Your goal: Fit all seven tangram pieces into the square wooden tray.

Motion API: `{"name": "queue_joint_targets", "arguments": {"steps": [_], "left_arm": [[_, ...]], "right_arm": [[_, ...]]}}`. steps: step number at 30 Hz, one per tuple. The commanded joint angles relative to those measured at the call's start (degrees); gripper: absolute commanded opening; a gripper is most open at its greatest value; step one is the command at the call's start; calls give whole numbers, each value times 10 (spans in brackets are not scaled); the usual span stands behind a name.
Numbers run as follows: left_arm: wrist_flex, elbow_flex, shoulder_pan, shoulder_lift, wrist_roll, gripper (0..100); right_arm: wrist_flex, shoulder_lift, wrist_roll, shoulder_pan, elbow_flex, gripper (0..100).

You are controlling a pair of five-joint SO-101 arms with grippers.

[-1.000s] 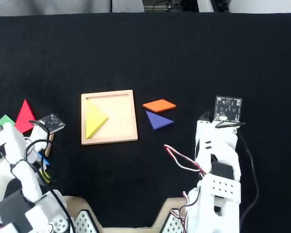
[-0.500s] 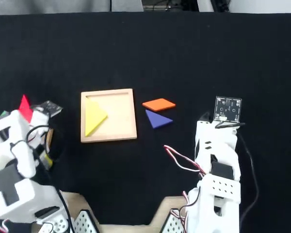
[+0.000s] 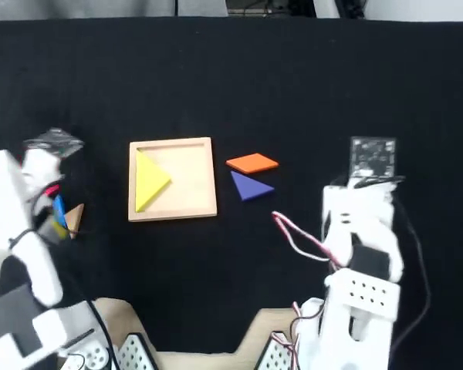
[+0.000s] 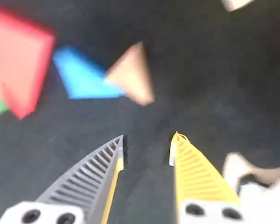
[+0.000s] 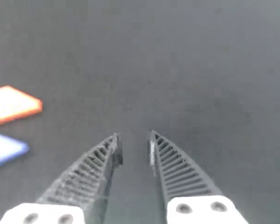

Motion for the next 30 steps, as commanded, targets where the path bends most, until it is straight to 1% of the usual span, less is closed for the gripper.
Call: {"name": "queue_joint_targets", "arguments": {"steps": [1,3,5,7,9,11,13,15,17,20,22,26,30], "left_arm": [[-84,-11,-140,-65,-25,173],[-156,23,-173,-62,-14,173],[-229,64,-185,-56,16,173],[-299,109,-189,-44,72,173],[-351,151,-193,-25,133,173],[-382,176,-210,-3,178,173],[-396,175,-223,17,211,173],[-391,158,-221,35,243,173],[-373,147,-205,52,259,173],[-359,145,-196,80,257,173],[-360,143,-209,98,233,173],[-362,124,-261,127,141,173],[-362,100,-310,162,43,173]], "right_arm": [[6,7,24,33,-77,27],[6,25,64,33,-92,11],[4,61,76,33,-108,11],[8,110,67,36,-137,11],[18,166,58,40,-174,11],[35,223,51,43,-215,11],[33,284,47,43,-259,11],[24,350,47,41,-303,11],[23,418,50,34,-349,11],[24,506,55,32,-395,11],[23,559,92,38,-416,11],[18,651,169,54,-449,11],[18,730,189,88,-502,11]]}}
